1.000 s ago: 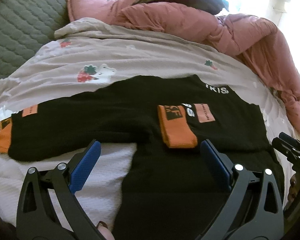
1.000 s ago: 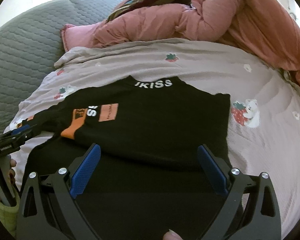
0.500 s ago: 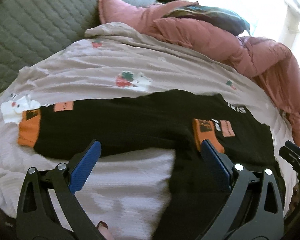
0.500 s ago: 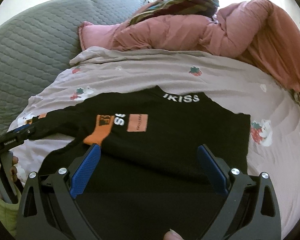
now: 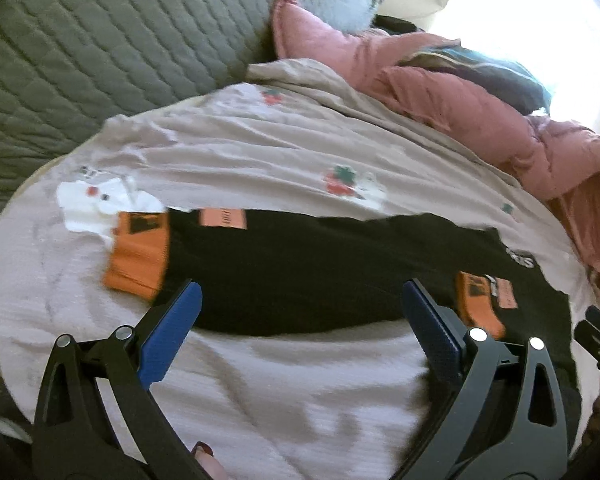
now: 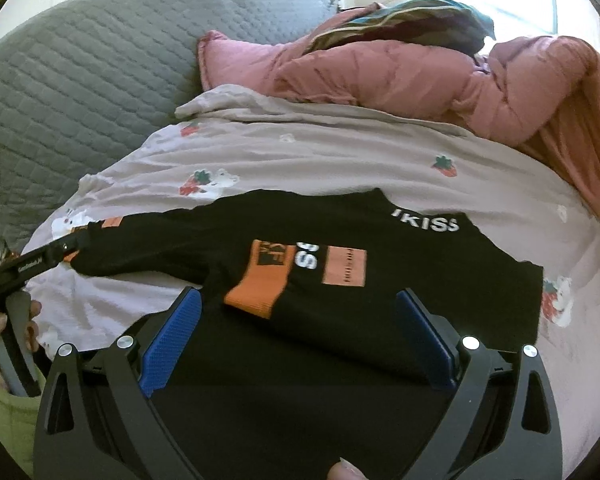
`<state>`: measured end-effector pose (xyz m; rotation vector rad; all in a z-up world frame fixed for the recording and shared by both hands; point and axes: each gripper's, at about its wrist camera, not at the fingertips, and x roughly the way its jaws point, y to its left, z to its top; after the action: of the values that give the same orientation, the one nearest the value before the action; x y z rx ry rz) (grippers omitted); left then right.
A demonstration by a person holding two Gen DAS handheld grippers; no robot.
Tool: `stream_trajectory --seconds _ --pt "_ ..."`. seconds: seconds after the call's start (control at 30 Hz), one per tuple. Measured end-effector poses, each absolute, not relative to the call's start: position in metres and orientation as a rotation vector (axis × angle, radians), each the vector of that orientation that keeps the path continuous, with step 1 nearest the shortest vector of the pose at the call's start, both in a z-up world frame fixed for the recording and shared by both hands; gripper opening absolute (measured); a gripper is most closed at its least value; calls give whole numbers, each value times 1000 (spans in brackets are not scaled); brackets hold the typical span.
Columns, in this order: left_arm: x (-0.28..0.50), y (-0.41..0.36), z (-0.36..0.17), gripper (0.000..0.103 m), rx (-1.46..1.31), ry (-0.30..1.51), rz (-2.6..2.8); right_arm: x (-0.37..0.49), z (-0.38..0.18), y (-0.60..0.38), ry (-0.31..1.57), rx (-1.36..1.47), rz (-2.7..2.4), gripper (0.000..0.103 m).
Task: Fold small clothes
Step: 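Move the left gripper to the other sleeve's orange cuff, then close the left gripper on the orange cuff and lift it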
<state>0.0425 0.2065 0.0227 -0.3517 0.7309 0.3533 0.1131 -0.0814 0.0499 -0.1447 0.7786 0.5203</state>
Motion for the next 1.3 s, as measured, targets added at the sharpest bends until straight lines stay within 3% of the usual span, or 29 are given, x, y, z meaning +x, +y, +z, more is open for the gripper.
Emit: stream_trajectory --seconds 0.9,1.0,1.1,1.17,1.23,1.3 --pt "44 300 -20 91 -462 771 548 109 45 42 741 -284 690 97" --pt "50 304 -23 80 -448 786 566 111 37 46 755 -284 691 97" --pt "59 308 -28 56 -416 819 598 114 28 49 777 -279 687 97" --pt "60 307 -28 28 -394 815 605 116 22 49 791 -275 687 97" --pt "58 303 -25 9 -386 785 562 117 17 48 803 -271 684 97" --pt "57 298 -19 7 -370 745 527 117 14 46 808 -259 681 97"
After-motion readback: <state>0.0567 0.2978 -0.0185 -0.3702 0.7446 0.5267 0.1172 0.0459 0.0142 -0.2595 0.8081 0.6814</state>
